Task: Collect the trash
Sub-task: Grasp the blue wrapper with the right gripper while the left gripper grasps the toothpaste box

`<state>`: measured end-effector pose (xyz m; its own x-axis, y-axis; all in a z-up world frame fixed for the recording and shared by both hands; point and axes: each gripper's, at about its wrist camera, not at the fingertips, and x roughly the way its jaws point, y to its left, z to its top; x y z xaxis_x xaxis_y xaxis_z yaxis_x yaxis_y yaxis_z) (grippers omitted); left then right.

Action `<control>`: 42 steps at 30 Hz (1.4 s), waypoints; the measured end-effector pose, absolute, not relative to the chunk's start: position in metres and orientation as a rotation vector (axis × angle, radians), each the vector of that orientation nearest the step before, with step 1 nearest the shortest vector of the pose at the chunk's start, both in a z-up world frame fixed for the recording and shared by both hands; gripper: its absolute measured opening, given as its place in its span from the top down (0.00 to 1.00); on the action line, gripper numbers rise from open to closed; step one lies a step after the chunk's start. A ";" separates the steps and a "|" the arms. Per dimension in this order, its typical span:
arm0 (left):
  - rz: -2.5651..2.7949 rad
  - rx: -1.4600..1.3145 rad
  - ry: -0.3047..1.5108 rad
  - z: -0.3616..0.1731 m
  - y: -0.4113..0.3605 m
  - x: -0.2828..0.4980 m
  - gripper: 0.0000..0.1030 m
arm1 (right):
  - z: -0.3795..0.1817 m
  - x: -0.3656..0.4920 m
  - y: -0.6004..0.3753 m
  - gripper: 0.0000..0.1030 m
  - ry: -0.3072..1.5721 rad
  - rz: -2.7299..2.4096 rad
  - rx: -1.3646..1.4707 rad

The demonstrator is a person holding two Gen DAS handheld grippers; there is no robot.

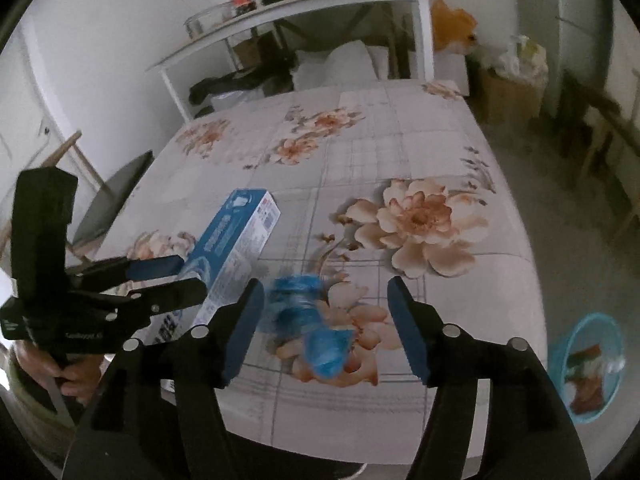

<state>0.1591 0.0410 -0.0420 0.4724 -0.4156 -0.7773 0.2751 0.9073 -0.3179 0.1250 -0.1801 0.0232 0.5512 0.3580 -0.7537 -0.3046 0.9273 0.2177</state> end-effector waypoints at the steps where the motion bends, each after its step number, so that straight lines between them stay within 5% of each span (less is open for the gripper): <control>1: -0.416 -0.143 0.996 -0.043 0.039 0.158 0.32 | 0.021 0.124 -0.179 0.40 0.912 0.400 0.045; 9: -0.392 -0.125 0.989 -0.043 0.041 0.157 0.32 | 0.001 0.125 -0.158 0.41 0.976 0.540 -0.012; 14: -0.393 -0.133 0.991 -0.044 0.042 0.159 0.32 | -0.013 0.130 -0.159 0.69 1.043 0.542 0.036; 17: -0.394 -0.131 0.995 -0.044 0.041 0.161 0.32 | -0.010 0.129 -0.170 0.74 1.032 0.484 0.092; 21: -0.390 -0.126 1.006 -0.046 0.035 0.163 0.32 | -0.008 0.129 -0.190 0.74 1.028 0.358 0.148; 31: -0.342 -0.166 1.019 -0.053 0.033 0.176 0.40 | -0.004 0.118 -0.191 0.40 0.999 0.358 0.178; 39: -0.305 -0.177 1.030 -0.060 0.037 0.180 0.48 | -0.013 0.116 -0.176 0.41 1.005 0.312 0.089; 42: -0.301 -0.177 1.025 -0.060 0.038 0.180 0.49 | -0.016 0.115 -0.175 0.52 1.011 0.299 0.080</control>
